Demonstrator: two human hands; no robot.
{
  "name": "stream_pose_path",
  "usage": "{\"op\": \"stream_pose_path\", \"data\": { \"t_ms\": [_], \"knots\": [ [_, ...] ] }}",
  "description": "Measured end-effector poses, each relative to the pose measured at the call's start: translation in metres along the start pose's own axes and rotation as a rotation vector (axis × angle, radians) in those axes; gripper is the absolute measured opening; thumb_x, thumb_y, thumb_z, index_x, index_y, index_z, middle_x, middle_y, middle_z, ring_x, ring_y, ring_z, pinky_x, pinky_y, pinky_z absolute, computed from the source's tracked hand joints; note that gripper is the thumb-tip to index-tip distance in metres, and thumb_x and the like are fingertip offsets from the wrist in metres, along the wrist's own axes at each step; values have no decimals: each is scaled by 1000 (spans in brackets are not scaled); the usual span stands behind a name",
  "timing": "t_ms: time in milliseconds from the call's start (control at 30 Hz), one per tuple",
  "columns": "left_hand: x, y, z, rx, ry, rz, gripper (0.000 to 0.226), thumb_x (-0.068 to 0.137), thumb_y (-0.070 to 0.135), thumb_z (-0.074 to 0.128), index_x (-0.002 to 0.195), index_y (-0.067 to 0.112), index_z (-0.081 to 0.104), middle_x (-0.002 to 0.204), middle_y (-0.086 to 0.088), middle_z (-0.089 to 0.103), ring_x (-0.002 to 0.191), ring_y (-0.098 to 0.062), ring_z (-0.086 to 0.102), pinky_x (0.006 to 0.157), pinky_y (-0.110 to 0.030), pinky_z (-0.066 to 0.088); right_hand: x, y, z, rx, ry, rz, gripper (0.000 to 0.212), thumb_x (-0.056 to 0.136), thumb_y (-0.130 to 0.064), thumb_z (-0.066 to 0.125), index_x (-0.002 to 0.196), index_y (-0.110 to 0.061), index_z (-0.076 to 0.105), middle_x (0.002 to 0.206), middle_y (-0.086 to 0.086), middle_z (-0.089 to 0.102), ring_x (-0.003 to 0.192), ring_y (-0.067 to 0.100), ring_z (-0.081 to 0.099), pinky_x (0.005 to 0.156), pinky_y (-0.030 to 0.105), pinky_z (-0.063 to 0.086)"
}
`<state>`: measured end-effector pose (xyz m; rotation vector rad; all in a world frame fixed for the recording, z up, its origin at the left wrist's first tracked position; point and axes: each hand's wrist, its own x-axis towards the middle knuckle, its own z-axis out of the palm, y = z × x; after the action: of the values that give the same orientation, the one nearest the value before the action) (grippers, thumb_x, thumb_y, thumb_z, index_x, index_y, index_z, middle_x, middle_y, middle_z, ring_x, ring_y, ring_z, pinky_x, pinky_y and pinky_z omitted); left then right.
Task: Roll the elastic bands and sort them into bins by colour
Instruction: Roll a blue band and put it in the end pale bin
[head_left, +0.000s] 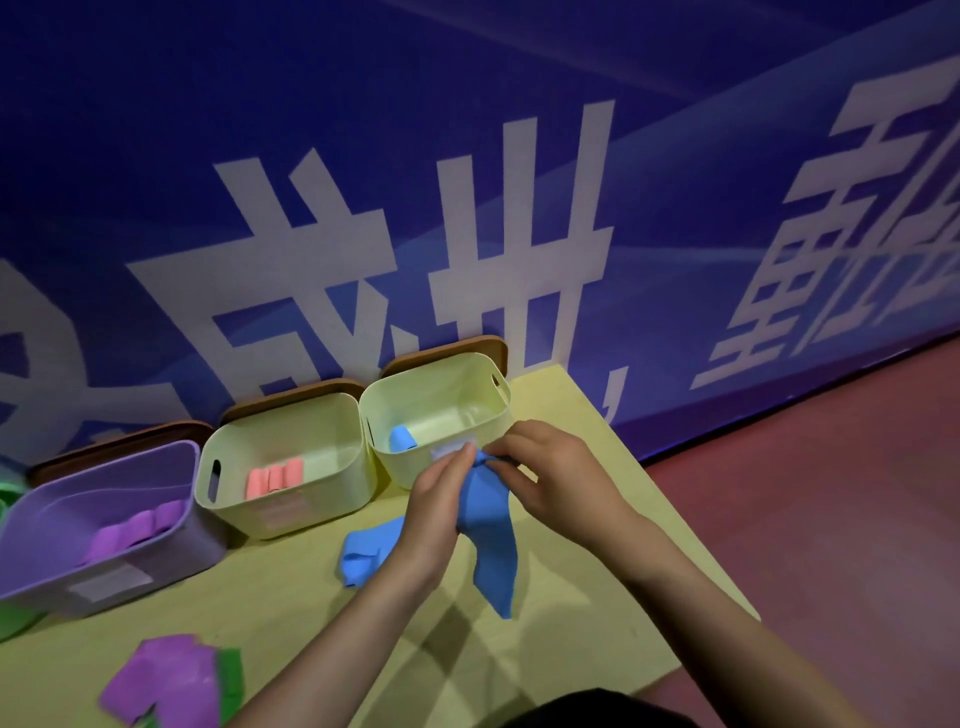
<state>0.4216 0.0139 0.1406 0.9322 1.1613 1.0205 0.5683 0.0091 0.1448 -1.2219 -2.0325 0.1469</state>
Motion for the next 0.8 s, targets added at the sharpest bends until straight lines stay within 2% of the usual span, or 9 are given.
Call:
{"op": "stream_pose_path", "data": {
  "t_ms": [100, 200, 267, 333, 433, 567, 633, 700, 800],
  "knots": [
    [2, 1, -5, 14, -32, 10, 25, 99, 24, 47, 103, 16, 71, 107, -11, 71, 110, -27, 63, 98, -43, 44, 1, 3, -6, 180, -39, 63, 23, 94, -28, 54, 106, -18, 72, 89, -6, 65, 81, 3, 57, 73, 14, 44],
    [3, 2, -10, 76, -43, 48, 25, 96, 35, 51, 98, 20, 70, 105, -15, 69, 101, -24, 62, 88, -41, 43, 3, 1, -4, 396, -45, 246, 21, 96, -22, 56, 111, -22, 71, 95, -7, 69, 86, 7, 61, 77, 16, 46],
    [6, 3, -11, 164, -35, 119, 31, 94, 40, 51, 96, 13, 64, 94, -14, 65, 90, -20, 57, 82, -37, 42, 8, -2, 1, 557, -53, 430, 18, 94, -19, 59, 108, -19, 71, 91, -4, 70, 80, 4, 62, 74, 15, 45],
    [9, 4, -11, 235, 13, 200, 31, 99, 29, 47, 96, 0, 57, 85, -11, 56, 80, -15, 50, 73, -26, 38, 15, -3, 5, 675, -93, 539, 14, 92, -15, 60, 99, -11, 72, 80, 0, 69, 67, 2, 59, 67, 15, 45],
    [12, 6, -11, 327, 100, 293, 31, 100, 18, 44, 86, -9, 48, 73, -7, 43, 65, -7, 38, 57, -18, 30, 24, -2, 9, 684, -118, 544, 10, 90, -10, 62, 84, -8, 69, 69, -1, 65, 61, 4, 58, 63, 19, 46],
    [10, 7, -11, 336, 115, 344, 33, 97, 15, 50, 67, 11, 38, 57, 13, 34, 57, -5, 30, 53, -18, 26, 30, 1, 12, 602, -123, 496, 15, 90, -11, 62, 76, -15, 63, 62, -4, 58, 58, 6, 52, 59, 19, 41],
    [11, 5, -12, 358, 134, 364, 35, 96, 16, 53, 66, 11, 36, 56, 12, 32, 57, -6, 29, 53, -19, 25, 31, 1, 12, 547, -131, 424, 15, 90, -12, 62, 76, -11, 61, 61, -4, 54, 56, 5, 46, 56, 19, 38],
    [12, 3, -16, 371, 156, 393, 35, 96, 16, 54, 67, 5, 36, 59, 5, 31, 57, -8, 28, 52, -20, 24, 29, 0, 14, 535, -132, 376, 15, 90, -10, 62, 76, -9, 60, 59, -2, 52, 55, 5, 43, 55, 19, 36],
    [7, 2, -17, 326, 153, 413, 39, 95, 18, 57, 69, -2, 37, 60, 0, 30, 57, -10, 27, 51, -21, 23, 26, -3, 18, 612, -102, 388, 14, 90, -8, 62, 76, -10, 63, 63, 6, 57, 59, 7, 48, 58, 22, 40]
  ]
}}
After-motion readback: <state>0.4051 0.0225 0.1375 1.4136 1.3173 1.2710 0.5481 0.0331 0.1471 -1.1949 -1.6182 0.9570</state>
